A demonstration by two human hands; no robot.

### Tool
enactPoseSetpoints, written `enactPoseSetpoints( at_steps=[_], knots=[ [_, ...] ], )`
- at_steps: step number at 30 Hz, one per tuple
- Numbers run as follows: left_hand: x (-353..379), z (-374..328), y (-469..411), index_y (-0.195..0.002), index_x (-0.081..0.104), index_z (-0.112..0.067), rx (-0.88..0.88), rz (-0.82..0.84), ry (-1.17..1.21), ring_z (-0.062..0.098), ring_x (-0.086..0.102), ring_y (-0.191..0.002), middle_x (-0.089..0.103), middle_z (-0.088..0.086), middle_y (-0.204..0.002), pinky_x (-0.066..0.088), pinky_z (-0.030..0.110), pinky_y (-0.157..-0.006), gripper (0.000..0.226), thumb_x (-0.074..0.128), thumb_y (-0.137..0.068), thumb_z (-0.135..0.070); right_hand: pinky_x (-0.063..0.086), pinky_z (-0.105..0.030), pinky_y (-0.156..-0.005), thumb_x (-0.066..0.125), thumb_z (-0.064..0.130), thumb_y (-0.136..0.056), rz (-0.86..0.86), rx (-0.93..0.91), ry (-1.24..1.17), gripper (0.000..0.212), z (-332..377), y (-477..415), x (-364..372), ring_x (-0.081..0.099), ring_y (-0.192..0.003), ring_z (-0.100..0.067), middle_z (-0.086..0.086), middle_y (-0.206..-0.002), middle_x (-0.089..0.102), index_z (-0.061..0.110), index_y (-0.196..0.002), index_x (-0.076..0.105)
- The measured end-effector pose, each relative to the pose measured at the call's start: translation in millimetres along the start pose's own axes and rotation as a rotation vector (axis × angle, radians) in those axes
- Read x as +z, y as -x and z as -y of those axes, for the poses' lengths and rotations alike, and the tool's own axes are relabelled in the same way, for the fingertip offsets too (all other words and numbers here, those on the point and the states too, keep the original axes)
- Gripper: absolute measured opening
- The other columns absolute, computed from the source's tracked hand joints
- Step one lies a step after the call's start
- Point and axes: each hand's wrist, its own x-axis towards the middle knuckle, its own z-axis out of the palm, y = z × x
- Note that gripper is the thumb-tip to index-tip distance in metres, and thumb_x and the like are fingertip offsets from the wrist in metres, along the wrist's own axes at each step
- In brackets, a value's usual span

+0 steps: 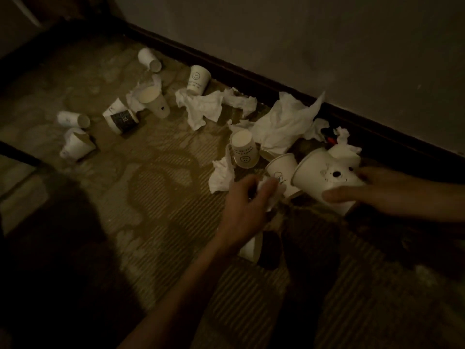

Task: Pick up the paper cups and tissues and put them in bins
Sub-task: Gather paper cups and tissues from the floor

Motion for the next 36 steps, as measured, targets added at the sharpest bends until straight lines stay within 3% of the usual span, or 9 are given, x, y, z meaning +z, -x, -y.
enactPoseSetpoints(
  at_steps=[7,13,16,18,19,21,26,32,36],
  knots=[
    [-44.3,0.7,-8.1,-0.112,0.062,-0.010,-0.129,-0.071,0.390,0.021,0.073,-0.089,0.074,0.004,-0.096,0.057,0.028,-0.062,0.035,0.044,-0.102,-0.039,0.043,-0.014,-0.034,0.079,0.058,-0.039,-0.040,-0.010,0.139,0.065,46.5,7.8,-14.8,0.065,-0.049,0.000,0.005,-0.068,0.070,0.027,-0.089,0.052],
    [-48.6,22.6,4.0,-0.110,0.061,-0.004,-0.077,-0.230,0.465,0.017,0.072,-0.074,0.073,0.005,-0.085,0.055,0.025,-0.055,0.029,0.051,-0.100,-0.029,0.054,-0.023,-0.049,0.077,0.049,-0.071,-0.008,0.061,0.029,0.070,51.4,-16.5,23.9,0.072,-0.065,-0.013,-0.008,-0.097,0.070,0.010,-0.122,0.051],
    [-55.0,29.4,7.0,-0.094,0.064,-0.024,-0.130,-0.323,0.272,-0.006,0.065,-0.067,0.070,-0.013,-0.073,0.044,0.012,-0.048,0.026,0.049,-0.097,-0.046,0.060,-0.034,-0.064,0.076,0.043,-0.077,-0.021,0.057,-0.197,0.066,42.6,-24.9,51.8,0.074,-0.077,-0.021,-0.013,-0.100,0.071,0.010,-0.127,0.049],
    [-59.5,31.0,0.5,-0.093,0.067,-0.026,-0.164,-0.304,0.080,-0.007,0.063,-0.074,0.068,-0.012,-0.081,0.050,0.018,-0.052,0.050,0.039,-0.088,-0.067,0.057,-0.029,-0.052,0.074,0.041,-0.080,-0.050,0.036,-0.293,0.057,34.5,-25.8,62.1,0.073,-0.067,-0.017,-0.013,-0.097,0.071,0.014,-0.125,0.051],
    [-61.4,31.1,-5.5,-0.086,0.068,-0.026,-0.168,-0.251,-0.013,-0.006,0.063,-0.069,0.068,-0.012,-0.079,0.028,0.015,-0.070,0.057,0.033,-0.085,-0.072,0.053,-0.026,-0.047,0.073,0.040,-0.080,-0.065,0.026,-0.327,0.054,30.4,-27.3,64.6,0.072,-0.060,-0.015,-0.014,-0.097,0.070,0.016,-0.124,0.052],
    [-59.7,34.6,-19.8,-0.071,0.063,-0.027,-0.186,-0.095,-0.219,-0.004,0.057,-0.050,0.065,-0.013,-0.060,0.033,0.023,-0.050,0.054,0.035,-0.090,-0.069,0.050,-0.024,-0.046,0.074,0.041,-0.079,-0.072,0.015,-0.382,0.053,22.7,-30.3,68.1,0.071,-0.059,-0.016,-0.014,-0.096,0.070,0.021,-0.123,0.053],
    [-41.7,46.8,-52.9,-0.113,0.065,-0.026,-0.136,0.337,-0.789,0.010,0.058,-0.088,0.066,-0.002,-0.108,0.049,0.027,-0.071,0.032,0.055,-0.094,-0.049,0.059,-0.037,-0.063,0.078,0.045,-0.074,-0.049,-0.004,-0.402,0.059,20.0,-47.8,73.7,0.074,-0.076,-0.024,-0.008,-0.097,0.070,0.025,-0.122,0.050],
    [-22.0,69.5,-62.5,-0.114,0.061,-0.025,-0.134,0.405,-0.930,0.021,0.061,-0.103,0.065,-0.002,-0.112,0.053,0.041,-0.086,0.052,0.075,-0.074,-0.056,0.055,-0.028,-0.050,0.079,0.042,-0.073,-0.039,-0.006,-0.407,0.052,11.9,-52.2,81.1,0.073,-0.065,-0.017,-0.007,-0.089,0.071,0.019,-0.112,0.052],
    [-18.5,74.6,-67.4,-0.072,0.057,-0.024,-0.111,0.327,-0.821,0.017,0.065,-0.080,0.064,-0.005,-0.079,0.051,0.033,-0.066,0.031,0.069,-0.084,-0.051,0.058,-0.031,-0.056,0.078,0.041,-0.074,-0.044,0.003,-0.436,0.059,5.4,-52.7,73.8,0.074,-0.067,-0.018,-0.009,-0.096,0.069,0.018,-0.120,0.050]
  ],
)
